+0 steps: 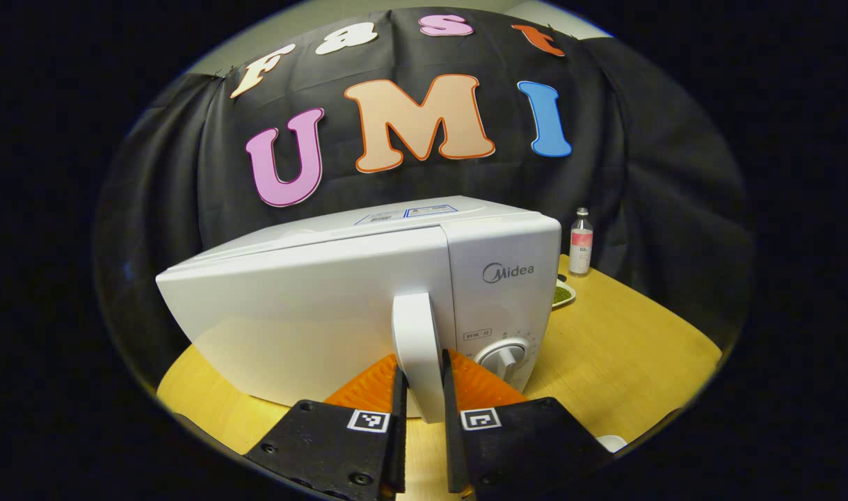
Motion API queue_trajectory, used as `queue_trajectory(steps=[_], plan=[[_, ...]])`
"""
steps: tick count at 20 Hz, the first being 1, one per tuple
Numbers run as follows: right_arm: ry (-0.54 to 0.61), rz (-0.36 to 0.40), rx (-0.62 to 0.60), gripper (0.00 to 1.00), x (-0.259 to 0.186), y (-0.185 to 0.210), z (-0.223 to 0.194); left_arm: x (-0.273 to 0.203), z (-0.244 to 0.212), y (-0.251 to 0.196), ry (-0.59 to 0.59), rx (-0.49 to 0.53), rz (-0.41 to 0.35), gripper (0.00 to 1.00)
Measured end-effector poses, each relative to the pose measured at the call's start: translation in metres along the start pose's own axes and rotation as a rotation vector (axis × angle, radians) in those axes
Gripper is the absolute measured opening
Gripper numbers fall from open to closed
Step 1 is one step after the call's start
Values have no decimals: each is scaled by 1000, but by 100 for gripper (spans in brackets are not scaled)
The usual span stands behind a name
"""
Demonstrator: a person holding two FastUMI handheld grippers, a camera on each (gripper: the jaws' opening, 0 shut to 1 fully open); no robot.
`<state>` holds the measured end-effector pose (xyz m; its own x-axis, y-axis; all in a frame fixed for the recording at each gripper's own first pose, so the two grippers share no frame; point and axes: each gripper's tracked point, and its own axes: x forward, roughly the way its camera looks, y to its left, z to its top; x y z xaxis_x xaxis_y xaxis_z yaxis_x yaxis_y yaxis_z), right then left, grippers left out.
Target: Open the microwave oven with the left hand, put the food in, and close the microwave oven.
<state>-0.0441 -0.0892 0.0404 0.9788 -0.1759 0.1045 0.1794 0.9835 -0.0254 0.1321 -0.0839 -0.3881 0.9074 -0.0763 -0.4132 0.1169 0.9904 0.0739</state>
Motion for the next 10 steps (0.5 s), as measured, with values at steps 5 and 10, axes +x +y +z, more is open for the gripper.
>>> queue_trajectory(steps=[5,10], plan=[[2,8,4,97,0,-1,-1,-1,-2,0,21,-35,-12,9],[-2,12,18,97,-2,-3,-1,-4,-1,-1,48,-71,-37,1]])
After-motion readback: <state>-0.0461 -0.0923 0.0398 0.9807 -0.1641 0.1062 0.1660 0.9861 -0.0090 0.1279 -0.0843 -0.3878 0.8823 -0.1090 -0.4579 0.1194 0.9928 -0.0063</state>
